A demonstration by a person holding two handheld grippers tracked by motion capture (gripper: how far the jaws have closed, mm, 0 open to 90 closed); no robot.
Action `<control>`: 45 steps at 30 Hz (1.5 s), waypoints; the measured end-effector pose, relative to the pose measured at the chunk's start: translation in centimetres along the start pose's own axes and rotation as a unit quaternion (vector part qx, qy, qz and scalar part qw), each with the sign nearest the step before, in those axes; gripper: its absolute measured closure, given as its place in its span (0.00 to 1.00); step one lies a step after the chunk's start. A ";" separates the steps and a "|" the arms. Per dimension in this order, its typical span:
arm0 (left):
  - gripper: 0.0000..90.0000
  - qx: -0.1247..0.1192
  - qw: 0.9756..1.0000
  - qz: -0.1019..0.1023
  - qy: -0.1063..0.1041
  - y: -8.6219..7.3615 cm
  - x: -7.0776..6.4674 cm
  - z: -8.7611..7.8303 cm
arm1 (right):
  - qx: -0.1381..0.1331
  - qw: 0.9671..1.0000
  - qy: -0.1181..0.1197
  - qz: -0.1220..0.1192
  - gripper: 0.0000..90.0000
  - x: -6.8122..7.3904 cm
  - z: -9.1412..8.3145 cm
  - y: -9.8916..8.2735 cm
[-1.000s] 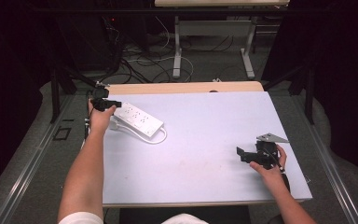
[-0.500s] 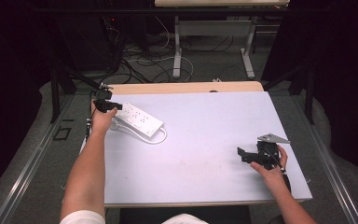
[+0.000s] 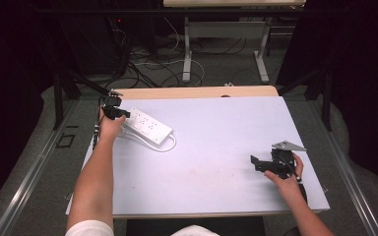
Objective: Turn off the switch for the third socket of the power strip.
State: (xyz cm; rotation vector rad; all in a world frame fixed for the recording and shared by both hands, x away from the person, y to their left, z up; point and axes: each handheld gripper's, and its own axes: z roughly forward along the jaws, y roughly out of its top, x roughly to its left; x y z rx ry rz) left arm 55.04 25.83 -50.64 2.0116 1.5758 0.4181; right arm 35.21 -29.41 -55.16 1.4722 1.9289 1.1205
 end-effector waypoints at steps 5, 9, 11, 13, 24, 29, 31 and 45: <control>0.88 0.008 1.000 -0.002 0.003 -0.1 0.1 0.3 | 0.001 1.000 0.001 0.000 0.08 0.0 0.0 0.0; 0.89 0.017 1.000 -0.003 0.003 -0.1 0.2 0.4 | 0.001 1.000 0.003 -0.003 0.08 0.0 0.0 0.0; 0.89 0.022 1.000 0.000 0.002 -0.1 0.4 0.4 | 0.001 1.000 0.003 -0.003 0.08 0.0 0.0 0.0; 0.89 0.023 1.000 -0.001 0.001 -0.2 0.4 0.5 | 0.003 1.000 0.002 -0.001 0.08 0.1 0.1 0.0; 0.91 0.023 1.000 -0.006 -0.004 -0.4 0.6 1.1 | 0.001 1.000 0.002 -0.002 0.08 0.0 0.1 0.0; 0.95 0.032 0.999 -0.006 -0.005 -0.3 0.8 0.9 | 0.001 1.000 0.001 -0.001 0.08 0.1 0.1 -0.1; 0.97 0.024 1.000 -0.011 -0.004 -0.4 0.8 1.0 | 0.002 1.000 0.004 -0.002 0.08 0.0 0.1 0.0; 1.00 0.021 1.000 -0.009 0.001 -0.5 0.7 1.0 | 0.003 1.000 0.006 0.001 0.08 0.1 0.0 0.0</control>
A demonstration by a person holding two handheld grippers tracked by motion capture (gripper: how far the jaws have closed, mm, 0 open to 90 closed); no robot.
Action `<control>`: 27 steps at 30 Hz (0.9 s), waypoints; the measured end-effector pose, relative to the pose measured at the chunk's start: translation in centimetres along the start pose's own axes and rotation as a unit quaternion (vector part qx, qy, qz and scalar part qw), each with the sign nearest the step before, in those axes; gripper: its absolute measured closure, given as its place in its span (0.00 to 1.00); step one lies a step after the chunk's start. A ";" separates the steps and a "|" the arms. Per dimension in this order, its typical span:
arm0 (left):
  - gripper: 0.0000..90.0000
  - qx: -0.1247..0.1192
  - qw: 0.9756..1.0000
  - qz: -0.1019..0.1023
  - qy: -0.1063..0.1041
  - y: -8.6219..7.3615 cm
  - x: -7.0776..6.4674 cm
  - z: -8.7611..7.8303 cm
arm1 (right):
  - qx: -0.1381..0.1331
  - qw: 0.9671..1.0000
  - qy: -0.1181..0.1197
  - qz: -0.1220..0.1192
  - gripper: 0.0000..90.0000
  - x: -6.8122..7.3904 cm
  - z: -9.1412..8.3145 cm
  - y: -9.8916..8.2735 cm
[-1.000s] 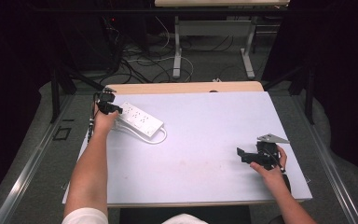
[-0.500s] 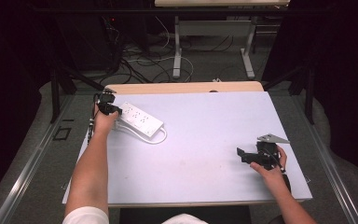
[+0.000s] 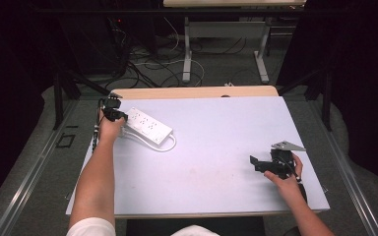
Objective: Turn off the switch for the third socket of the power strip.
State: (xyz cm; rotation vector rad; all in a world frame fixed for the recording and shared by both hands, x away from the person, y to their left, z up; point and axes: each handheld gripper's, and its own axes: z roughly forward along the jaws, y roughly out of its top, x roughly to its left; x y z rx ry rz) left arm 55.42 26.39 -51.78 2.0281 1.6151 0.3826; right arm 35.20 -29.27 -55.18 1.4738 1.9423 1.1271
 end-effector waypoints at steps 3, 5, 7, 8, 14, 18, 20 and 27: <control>1.00 0.000 1.000 0.002 0.002 0.0 -0.1 0.0 | -0.001 1.000 0.000 -0.002 0.08 0.0 0.0 0.0; 1.00 0.001 1.000 0.001 0.002 0.0 0.0 0.0 | -0.001 1.000 0.000 -0.001 0.08 0.0 0.0 0.0; 1.00 -0.001 1.000 0.001 0.002 0.0 -0.1 0.0 | -0.001 1.000 0.001 -0.002 0.08 0.0 0.0 0.0; 1.00 0.000 1.000 0.002 0.002 0.0 -0.1 0.0 | -0.001 1.000 0.001 -0.003 0.08 0.0 0.0 0.0; 1.00 0.000 1.000 0.001 0.004 -0.1 0.0 0.1 | -0.002 1.000 0.002 -0.002 0.08 0.0 -0.1 0.0; 1.00 0.003 1.000 0.000 0.002 -0.2 0.0 0.1 | -0.002 1.000 0.002 -0.003 0.08 -0.1 -0.1 0.0; 1.00 0.008 1.000 0.003 0.003 -0.2 0.0 0.1 | -0.003 1.000 0.002 -0.003 0.08 -0.1 -0.1 0.0; 1.00 0.003 1.000 -0.003 0.000 -0.3 0.1 0.1 | -0.004 1.000 0.001 -0.006 0.08 0.0 -0.1 0.0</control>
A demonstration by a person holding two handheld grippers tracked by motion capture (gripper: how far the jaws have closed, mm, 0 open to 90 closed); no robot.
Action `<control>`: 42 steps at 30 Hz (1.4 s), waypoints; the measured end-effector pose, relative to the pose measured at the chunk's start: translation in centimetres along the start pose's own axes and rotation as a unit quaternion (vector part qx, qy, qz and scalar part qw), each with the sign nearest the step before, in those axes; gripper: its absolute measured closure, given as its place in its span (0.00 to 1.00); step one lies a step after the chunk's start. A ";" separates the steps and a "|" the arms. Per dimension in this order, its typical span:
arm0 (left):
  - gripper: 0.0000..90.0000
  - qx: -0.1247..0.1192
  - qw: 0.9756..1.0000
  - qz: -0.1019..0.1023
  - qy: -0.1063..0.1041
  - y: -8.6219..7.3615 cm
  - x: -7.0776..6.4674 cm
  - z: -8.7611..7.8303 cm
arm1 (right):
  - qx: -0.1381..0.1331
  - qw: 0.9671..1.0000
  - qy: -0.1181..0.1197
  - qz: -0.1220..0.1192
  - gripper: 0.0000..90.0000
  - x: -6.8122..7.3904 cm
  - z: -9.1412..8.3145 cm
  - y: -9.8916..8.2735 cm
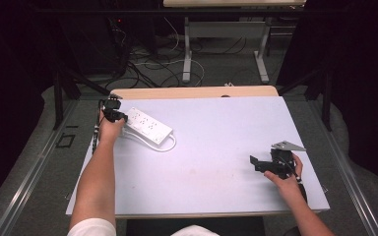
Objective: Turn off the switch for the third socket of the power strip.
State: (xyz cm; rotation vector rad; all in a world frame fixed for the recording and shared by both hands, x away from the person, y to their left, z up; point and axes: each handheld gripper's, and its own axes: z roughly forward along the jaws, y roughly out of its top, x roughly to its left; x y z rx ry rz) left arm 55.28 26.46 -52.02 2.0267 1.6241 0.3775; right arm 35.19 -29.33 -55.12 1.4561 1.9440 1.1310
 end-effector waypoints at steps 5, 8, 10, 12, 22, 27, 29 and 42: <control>1.00 -0.003 1.000 -0.005 0.002 0.0 -0.1 0.1 | 0.001 1.000 0.000 0.002 0.08 0.0 0.0 0.0; 1.00 0.001 1.000 0.000 0.006 0.0 -0.1 0.0 | 0.000 1.000 0.000 0.000 0.08 0.0 0.0 0.0; 0.99 0.005 1.000 0.002 0.007 0.1 -0.2 0.0 | 0.000 1.000 0.001 0.001 0.08 0.0 0.0 0.0; 0.97 0.007 1.000 0.007 0.009 0.2 -0.3 0.0 | 0.000 1.000 0.001 0.000 0.08 -0.1 0.0 0.0; 0.90 0.017 1.000 -0.001 0.013 0.4 -0.5 -0.1 | -0.001 1.000 0.003 0.002 0.08 0.0 0.0 0.0; 0.85 0.016 1.000 -0.005 0.020 0.4 -0.5 -0.1 | -0.002 1.000 0.004 0.004 0.08 0.0 0.0 0.1; 0.84 0.013 1.000 -0.011 0.020 0.3 -0.5 -0.2 | -0.003 1.000 0.005 0.002 0.08 0.0 0.0 0.1; 0.70 0.011 0.999 -0.027 0.019 0.4 -0.5 -0.8 | -0.003 1.000 0.008 0.003 0.08 0.0 0.0 0.2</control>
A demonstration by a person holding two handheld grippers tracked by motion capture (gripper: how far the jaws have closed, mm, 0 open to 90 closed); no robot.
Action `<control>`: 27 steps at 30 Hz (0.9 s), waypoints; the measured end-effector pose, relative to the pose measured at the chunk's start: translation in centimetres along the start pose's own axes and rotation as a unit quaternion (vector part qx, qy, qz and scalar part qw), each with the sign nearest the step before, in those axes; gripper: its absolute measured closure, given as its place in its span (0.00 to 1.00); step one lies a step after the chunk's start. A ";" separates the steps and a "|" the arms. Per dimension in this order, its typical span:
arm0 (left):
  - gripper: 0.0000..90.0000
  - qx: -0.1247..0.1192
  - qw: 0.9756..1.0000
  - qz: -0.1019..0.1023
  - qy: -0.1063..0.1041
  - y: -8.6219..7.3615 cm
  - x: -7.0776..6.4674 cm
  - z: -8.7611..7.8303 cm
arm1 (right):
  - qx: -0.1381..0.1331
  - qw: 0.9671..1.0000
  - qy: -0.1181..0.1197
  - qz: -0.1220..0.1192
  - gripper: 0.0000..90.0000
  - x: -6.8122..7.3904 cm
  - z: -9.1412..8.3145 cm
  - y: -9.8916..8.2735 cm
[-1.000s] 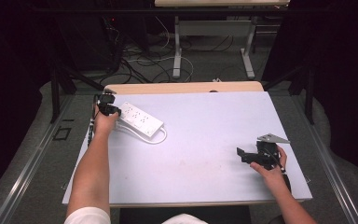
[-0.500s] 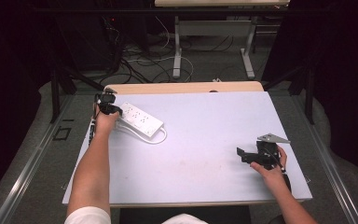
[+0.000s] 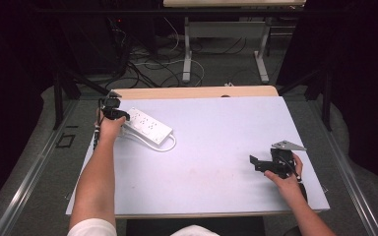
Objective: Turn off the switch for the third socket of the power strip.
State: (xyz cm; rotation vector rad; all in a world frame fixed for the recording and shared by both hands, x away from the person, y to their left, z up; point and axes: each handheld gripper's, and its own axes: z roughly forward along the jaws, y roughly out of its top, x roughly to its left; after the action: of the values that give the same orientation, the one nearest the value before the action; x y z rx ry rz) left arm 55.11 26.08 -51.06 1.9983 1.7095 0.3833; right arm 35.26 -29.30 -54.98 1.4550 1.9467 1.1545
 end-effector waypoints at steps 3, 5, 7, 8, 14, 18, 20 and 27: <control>0.67 0.006 1.000 0.001 0.001 0.0 0.0 -0.2 | 0.000 1.000 0.001 0.001 0.08 0.0 0.0 0.0; 0.64 0.003 1.000 0.002 0.004 0.1 0.1 -0.4 | 0.000 1.000 0.003 0.001 0.08 0.1 0.0 0.0; 0.61 -0.009 1.000 -0.005 0.005 0.0 0.0 -0.3 | 0.000 1.000 0.004 0.000 0.08 0.1 0.0 0.0; 0.60 -0.011 1.000 -0.008 0.006 0.0 -0.1 -0.3 | 0.000 1.000 0.004 0.000 0.08 0.1 0.0 0.0; 0.54 -0.007 1.000 -0.004 0.005 0.1 -0.2 -0.7 | 0.000 1.000 0.005 0.002 0.08 0.1 0.0 0.1; 0.51 -0.010 1.000 -0.001 0.005 0.1 -0.4 -1.1 | -0.001 1.000 0.006 0.000 0.08 0.0 0.0 0.0; 0.49 -0.009 1.000 -0.004 0.005 0.2 -0.7 -1.2 | -0.001 1.000 0.006 0.001 0.08 0.0 -0.1 0.1; 0.47 -0.024 1.000 0.004 0.004 0.1 -1.1 -2.0 | -0.001 1.000 0.005 -0.003 0.08 0.0 -0.1 0.1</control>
State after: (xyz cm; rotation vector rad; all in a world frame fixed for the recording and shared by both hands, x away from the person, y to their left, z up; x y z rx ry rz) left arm 53.97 25.37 -49.23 1.9731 1.6807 0.4320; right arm 35.24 -29.31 -54.91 1.4438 1.9535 1.1631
